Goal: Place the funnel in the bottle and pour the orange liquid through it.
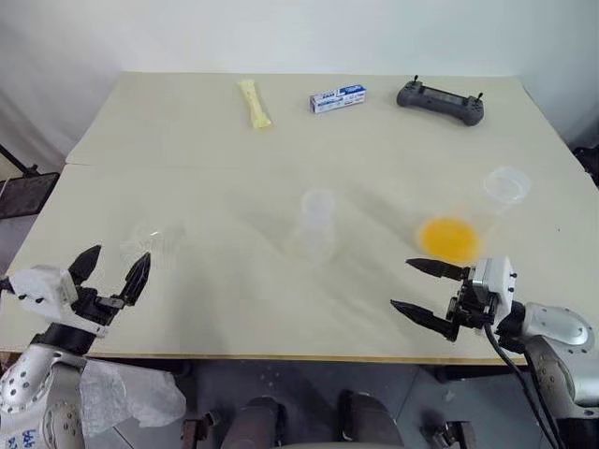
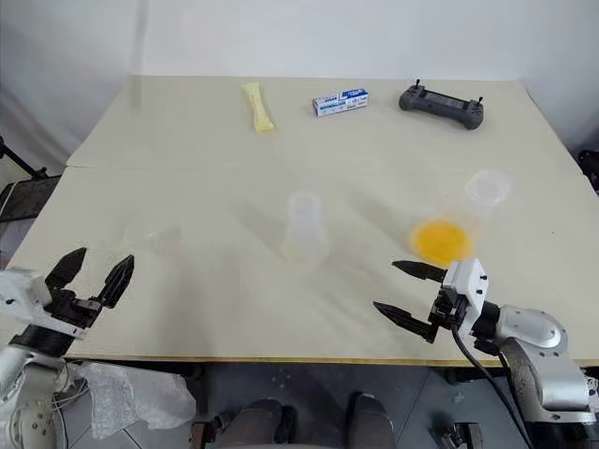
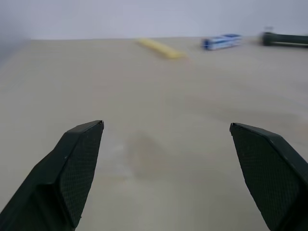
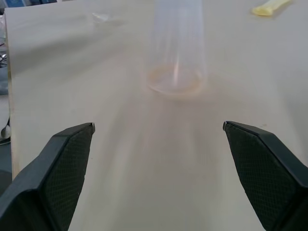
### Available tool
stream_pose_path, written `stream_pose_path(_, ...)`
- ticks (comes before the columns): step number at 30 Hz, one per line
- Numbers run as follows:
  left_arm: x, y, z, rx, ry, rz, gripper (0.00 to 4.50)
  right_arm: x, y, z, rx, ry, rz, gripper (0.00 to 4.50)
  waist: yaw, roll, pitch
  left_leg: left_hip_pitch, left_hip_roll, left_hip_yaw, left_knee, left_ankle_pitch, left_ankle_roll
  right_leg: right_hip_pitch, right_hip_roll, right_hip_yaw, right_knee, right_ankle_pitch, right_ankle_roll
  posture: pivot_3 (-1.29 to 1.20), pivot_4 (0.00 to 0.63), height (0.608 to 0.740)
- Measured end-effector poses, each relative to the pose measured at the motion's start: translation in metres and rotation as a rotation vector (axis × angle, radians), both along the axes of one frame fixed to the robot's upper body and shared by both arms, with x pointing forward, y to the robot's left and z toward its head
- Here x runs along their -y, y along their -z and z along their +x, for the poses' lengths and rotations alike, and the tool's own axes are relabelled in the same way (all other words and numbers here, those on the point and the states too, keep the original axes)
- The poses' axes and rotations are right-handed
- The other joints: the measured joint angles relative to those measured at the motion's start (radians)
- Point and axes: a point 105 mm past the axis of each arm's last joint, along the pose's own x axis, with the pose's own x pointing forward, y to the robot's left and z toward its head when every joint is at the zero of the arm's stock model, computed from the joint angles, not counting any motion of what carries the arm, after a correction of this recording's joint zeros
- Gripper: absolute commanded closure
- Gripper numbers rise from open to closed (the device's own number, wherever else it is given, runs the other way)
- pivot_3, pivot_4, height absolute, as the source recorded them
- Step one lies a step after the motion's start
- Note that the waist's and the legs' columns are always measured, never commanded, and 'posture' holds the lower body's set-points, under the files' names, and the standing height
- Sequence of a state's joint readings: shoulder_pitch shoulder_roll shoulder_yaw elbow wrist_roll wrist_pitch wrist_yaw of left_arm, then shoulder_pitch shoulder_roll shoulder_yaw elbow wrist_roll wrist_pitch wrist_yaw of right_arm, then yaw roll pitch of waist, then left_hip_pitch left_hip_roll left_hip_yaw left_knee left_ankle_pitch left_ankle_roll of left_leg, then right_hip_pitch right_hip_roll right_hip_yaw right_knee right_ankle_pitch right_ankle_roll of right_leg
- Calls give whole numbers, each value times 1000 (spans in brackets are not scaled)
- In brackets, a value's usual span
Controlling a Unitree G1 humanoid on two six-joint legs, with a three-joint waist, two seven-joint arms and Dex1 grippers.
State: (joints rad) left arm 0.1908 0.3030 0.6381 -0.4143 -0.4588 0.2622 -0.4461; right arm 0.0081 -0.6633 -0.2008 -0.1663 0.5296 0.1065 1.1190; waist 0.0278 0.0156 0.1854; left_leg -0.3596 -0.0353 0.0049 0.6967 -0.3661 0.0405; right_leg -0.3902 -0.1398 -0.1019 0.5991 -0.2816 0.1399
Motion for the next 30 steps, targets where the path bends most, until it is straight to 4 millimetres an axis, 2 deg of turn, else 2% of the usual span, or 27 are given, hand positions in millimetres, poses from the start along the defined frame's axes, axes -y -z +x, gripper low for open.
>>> stream_pose_path(3, -4, 6, -7, -4, -98, -31, 34, 0, 2, 3, -1, -21, -1, 0, -2, 0, 0, 0, 0, 1, 0, 0, 0, 0, -1, 0, 0, 0, 0, 0, 150, 740)
stream_pose_path(5, 1, 11, -12, -18, -130, -52, 34, 0, 5, 3, -11, -34, -1, 0, -3, -1, 0, 0, 0, 1, 0, -1, 0, 0, -1, 0, 0, 0, 0, 0, 150, 740)
stream_pose_path(9, -1, 9, -12, -12, -178, -42, 34, 0, 9, 5, -19, -44, -11, 0, 1, -1, 0, 0, 0, 1, 1, -1, 0, 0, -1, 0, -4, 0, 0, 0, 150, 740)
stream_pose_path(23, 2, 23, 47, -81, -300, 5, 34, -2, 11, 5, -13, -41, -23, 0, 0, -1, 0, 0, -1, 1, 0, -1, 0, -1, -1, -3, 1, 0, 0, 0, 150, 740)
stream_pose_path(30, 4, 35, 55, -127, -320, 8, 34, -5, 11, 1, -16, -31, -27, 0, -1, -1, 0, 0, -1, 2, 0, -1, 0, -1, -1, -3, 1, 0, 0, 0, 150, 740)
